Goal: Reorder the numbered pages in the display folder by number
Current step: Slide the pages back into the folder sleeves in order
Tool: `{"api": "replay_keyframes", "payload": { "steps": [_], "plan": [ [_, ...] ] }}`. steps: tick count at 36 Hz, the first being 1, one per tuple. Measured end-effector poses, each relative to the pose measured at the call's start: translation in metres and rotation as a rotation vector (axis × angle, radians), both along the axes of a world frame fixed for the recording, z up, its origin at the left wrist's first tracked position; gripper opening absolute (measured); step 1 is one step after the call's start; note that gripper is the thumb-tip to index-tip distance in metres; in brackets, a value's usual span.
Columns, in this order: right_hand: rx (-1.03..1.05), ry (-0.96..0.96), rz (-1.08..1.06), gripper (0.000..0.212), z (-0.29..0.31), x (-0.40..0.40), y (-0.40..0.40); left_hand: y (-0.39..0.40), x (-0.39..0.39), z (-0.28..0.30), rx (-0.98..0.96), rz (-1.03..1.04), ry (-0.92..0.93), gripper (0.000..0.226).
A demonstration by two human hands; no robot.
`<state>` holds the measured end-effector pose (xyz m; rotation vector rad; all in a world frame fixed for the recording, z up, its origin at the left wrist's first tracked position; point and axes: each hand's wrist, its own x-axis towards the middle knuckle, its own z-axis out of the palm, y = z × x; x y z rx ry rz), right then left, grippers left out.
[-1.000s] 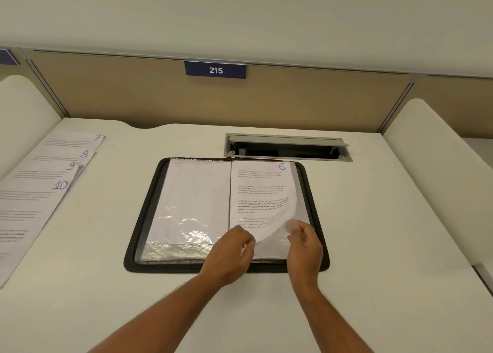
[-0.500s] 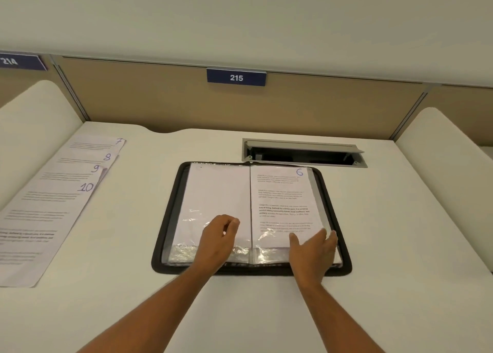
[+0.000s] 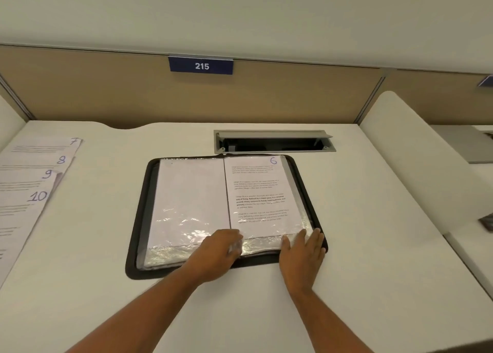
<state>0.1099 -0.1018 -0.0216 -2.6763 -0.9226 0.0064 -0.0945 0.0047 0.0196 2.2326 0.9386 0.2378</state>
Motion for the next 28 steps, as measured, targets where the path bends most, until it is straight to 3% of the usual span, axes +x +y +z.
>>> {"api": "replay_keyframes", "payload": {
  "steps": [5,12,14,16,19,23,25,28],
  "plan": [
    [-0.038,-0.116,0.087,0.054,-0.008,-0.001,-0.002,0.0,0.002,-0.009,0.167,-0.145,0.089,0.023],
    [0.019,-0.09,0.233,0.057,0.0,-0.004,0.005,0.001,0.0,-0.013,0.19,-0.155,0.09,0.022],
    [0.097,0.038,0.268,0.053,0.007,-0.008,0.008,0.002,0.0,-0.014,0.192,-0.151,0.081,0.024],
    [0.239,0.249,0.228,0.063,0.021,-0.012,0.01,0.002,0.0,-0.014,0.183,-0.147,0.073,0.027],
    [0.525,0.495,0.052,0.081,0.044,-0.017,0.018,0.003,-0.001,-0.013,0.152,-0.123,0.059,0.026],
    [0.759,0.743,-0.31,0.075,0.058,-0.004,0.03,0.003,-0.002,-0.011,0.1,-0.094,0.023,0.024],
    [0.695,0.705,-0.371,0.059,0.052,0.007,0.032,0.004,-0.004,-0.011,0.082,-0.082,0.012,0.026],
    [0.409,0.583,-0.283,0.055,0.044,0.013,0.028,0.005,-0.006,-0.011,0.069,-0.085,0.023,0.029]
  ]
}}
